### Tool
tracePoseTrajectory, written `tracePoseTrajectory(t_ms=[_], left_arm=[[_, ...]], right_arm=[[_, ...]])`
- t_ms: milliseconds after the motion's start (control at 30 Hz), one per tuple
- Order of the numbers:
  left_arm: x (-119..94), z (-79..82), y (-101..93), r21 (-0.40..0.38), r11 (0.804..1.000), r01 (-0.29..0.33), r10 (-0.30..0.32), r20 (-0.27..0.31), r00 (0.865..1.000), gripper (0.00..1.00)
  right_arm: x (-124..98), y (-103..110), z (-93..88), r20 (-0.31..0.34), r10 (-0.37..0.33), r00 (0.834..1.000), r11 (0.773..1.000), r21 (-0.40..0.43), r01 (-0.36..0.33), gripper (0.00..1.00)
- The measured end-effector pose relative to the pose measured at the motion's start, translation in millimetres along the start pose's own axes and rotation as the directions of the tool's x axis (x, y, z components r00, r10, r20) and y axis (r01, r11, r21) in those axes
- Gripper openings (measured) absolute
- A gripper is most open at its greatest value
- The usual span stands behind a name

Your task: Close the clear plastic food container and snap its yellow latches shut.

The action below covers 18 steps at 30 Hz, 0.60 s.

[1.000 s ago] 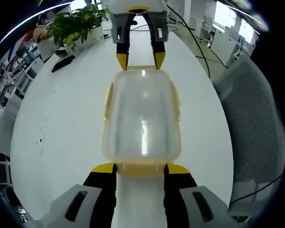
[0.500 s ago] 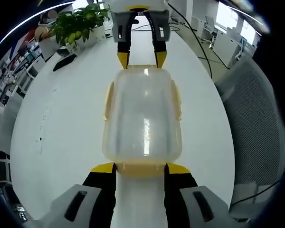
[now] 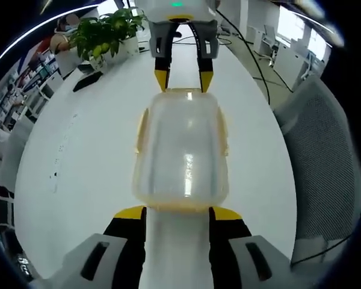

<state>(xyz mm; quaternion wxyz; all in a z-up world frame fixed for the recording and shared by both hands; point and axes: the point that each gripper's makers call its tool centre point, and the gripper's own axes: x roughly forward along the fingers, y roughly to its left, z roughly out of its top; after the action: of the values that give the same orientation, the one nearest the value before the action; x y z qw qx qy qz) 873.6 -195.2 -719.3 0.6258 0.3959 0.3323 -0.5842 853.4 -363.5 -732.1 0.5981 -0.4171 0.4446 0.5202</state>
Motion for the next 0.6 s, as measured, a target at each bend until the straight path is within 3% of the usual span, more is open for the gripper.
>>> tracePoseTrajectory(t_ms=[200, 433, 600], left_arm=[[-7.6, 4.6, 1.6, -0.062, 0.998, -0.014, 0.016, 0.027, 0.999, 0.36], [-15.6, 5.0, 6.1, -0.151, 0.987, -0.053, 0.06, 0.047, 0.997, 0.36], [-19.0, 3.1, 7.9, -0.202, 0.976, -0.082, 0.093, 0.048, 0.994, 0.36]], right_arm=[[-7.6, -0.5, 0.5, 0.017, -0.018, 1.0, 1.0, 0.026, 0.018, 0.37], [-18.0, -5.7, -1.2, 0.03, -0.066, 0.997, 0.993, 0.099, 0.063, 0.32], [-23.6, -9.7, 1.1, 0.055, -0.112, 0.992, 0.979, 0.18, 0.101, 0.35]])
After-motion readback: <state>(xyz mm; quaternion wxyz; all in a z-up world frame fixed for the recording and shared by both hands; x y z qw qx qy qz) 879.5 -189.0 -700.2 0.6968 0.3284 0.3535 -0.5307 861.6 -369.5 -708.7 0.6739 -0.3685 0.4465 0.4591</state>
